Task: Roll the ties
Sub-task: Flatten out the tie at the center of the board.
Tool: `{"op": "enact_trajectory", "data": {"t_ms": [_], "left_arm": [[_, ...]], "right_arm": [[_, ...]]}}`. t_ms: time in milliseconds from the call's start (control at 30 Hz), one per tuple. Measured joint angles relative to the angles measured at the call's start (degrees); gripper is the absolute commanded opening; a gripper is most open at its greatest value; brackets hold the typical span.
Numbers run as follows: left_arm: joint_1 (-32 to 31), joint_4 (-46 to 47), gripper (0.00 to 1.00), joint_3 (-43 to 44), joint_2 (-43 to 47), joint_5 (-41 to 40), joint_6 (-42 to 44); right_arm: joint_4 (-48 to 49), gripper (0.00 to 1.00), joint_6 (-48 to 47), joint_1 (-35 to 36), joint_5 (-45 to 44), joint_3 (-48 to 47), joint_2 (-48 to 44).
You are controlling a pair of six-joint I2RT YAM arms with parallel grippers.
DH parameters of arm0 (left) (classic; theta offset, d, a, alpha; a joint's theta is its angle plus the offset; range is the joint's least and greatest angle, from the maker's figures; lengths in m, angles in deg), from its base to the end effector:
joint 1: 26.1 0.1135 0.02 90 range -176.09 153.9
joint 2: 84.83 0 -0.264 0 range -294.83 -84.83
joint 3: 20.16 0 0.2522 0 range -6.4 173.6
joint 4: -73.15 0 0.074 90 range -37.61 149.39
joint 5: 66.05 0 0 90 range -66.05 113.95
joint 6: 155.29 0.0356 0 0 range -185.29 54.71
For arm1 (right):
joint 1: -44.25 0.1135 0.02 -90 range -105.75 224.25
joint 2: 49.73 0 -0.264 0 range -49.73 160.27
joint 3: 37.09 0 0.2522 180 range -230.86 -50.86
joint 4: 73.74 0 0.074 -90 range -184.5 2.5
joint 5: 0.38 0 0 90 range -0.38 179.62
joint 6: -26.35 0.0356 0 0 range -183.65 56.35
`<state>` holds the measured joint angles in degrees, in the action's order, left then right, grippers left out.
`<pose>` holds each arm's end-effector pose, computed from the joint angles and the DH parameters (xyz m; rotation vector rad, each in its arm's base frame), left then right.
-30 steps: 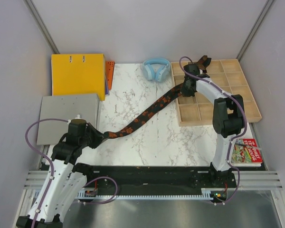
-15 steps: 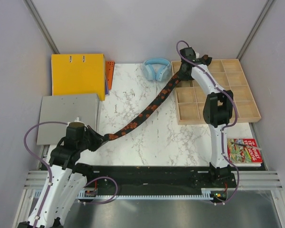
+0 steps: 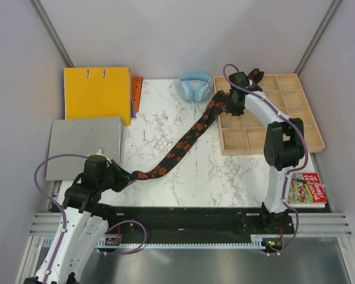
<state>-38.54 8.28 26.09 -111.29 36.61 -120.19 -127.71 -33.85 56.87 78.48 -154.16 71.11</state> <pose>0.0938 -0.0287 0.2395 -0.7948 2.3610 -0.8001 0.4554 0.0949 0.2315 0.4518 2.5094 0.0350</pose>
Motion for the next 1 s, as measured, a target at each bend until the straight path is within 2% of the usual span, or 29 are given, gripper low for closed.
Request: {"op": "enact_trajectory", "data": {"t_ms": [200,367,433,567,633,700,800,1000], "left_arm": [[-0.02,0.17,0.02,-1.97,-0.31,0.96,0.09],[-0.17,0.20,0.02,-2.16,-3.74,0.96,0.72],[-0.24,0.22,0.02,-2.16,-4.92,0.79,0.72],[-0.33,0.24,0.02,-2.14,-4.74,-0.83,0.39],[-0.35,0.26,0.02,-2.14,-4.57,-1.84,-0.09],[-0.44,0.42,0.02,-2.14,-4.50,-2.54,-0.61],[-0.44,0.46,0.02,-2.14,-4.31,-3.65,-1.07],[-0.46,0.46,0.02,-2.14,-3.17,-4.26,-1.64]], "right_arm": [[7.52,0.41,2.45,3.87,5.92,19.54,-18.05],[18.71,0.42,7.63,14.08,11.80,34.51,-28.94],[25.14,0.49,11.17,19.76,15.06,41.99,-31.95],[33.88,0.64,16.85,29.55,17.99,50.73,-32.81],[38.23,0.77,18.99,33.92,17.90,53.66,-32.81],[41.99,0.83,21.18,37.94,17.33,55.60,-32.74],[51.36,0.85,25.70,43.76,16.04,58.16,-31.76],[64.35,0.82,37.79,48.04,11.43,62.97,-27.45]]}}
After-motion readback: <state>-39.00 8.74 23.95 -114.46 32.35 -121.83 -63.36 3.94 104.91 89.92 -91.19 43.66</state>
